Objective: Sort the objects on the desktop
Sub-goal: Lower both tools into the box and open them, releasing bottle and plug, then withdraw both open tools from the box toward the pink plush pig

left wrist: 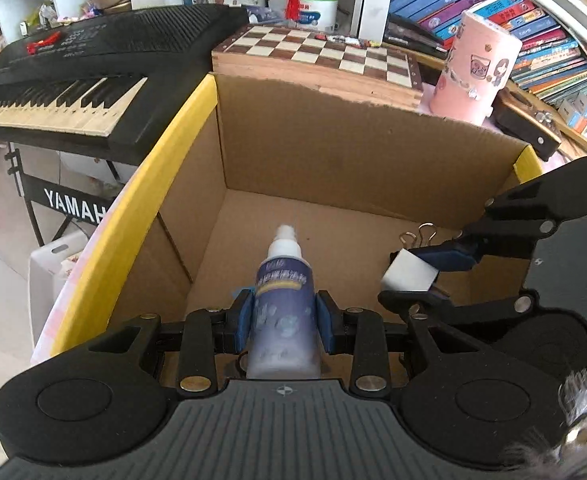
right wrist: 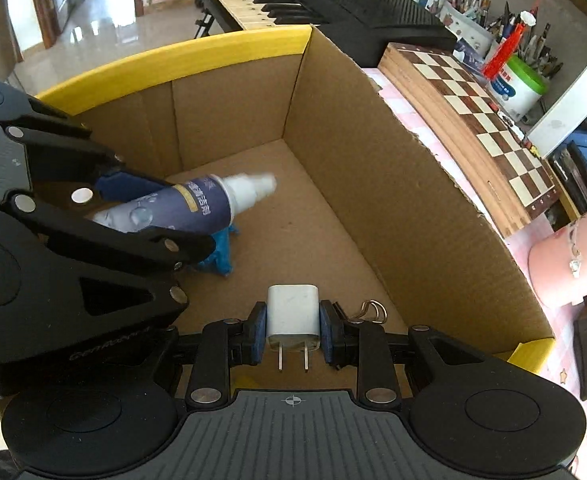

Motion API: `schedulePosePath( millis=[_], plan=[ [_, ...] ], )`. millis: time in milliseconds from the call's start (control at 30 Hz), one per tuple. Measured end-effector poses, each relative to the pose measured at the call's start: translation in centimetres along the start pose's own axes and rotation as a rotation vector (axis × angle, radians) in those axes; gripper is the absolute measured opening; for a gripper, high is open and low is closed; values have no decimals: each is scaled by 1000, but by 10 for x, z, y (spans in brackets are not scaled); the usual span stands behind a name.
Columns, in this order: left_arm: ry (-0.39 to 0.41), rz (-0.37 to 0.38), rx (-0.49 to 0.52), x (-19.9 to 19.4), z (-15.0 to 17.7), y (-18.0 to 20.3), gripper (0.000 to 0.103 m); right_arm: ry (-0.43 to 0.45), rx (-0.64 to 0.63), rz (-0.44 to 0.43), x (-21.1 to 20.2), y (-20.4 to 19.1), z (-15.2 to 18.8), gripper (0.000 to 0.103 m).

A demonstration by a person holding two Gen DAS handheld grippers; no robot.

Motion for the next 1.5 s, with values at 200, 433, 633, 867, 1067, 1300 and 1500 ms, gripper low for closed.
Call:
schedulePosePath(
  millis=[200,433,633,867,1067,1300,1500],
  plan=[
    [128,9,6,-33,-5,6,48,49,62,28,-15,7,4,29],
    [344,16,4,-104,1,18,70,220,292,56,-75,39,22,30],
    [460,37,-14,-155,18,23,72,357,477,73,-136,50,49,30],
    [563,41,-31,-201,52,29,83,478,573,173,-188,43,84,30],
    [580,75,-31,-227,88,28,83,488,682,250,-214,23,122,35],
    [584,85,-19,-254,132,25,85,470,777,304,-236,-14,167,35],
    [562,67,26,-265,167,23,90,440,820,330,-249,-49,197,35]
  ],
)
Point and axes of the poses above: each gripper's, at about its wrist camera, not at the fingertips, and x roughly the way its jaws point, y to its right, z to its underside, the point moved 2 cm from there along x, roughly the way its jaws point, and after that the axes turned 6 degrees about z, right-handed, at the moved point
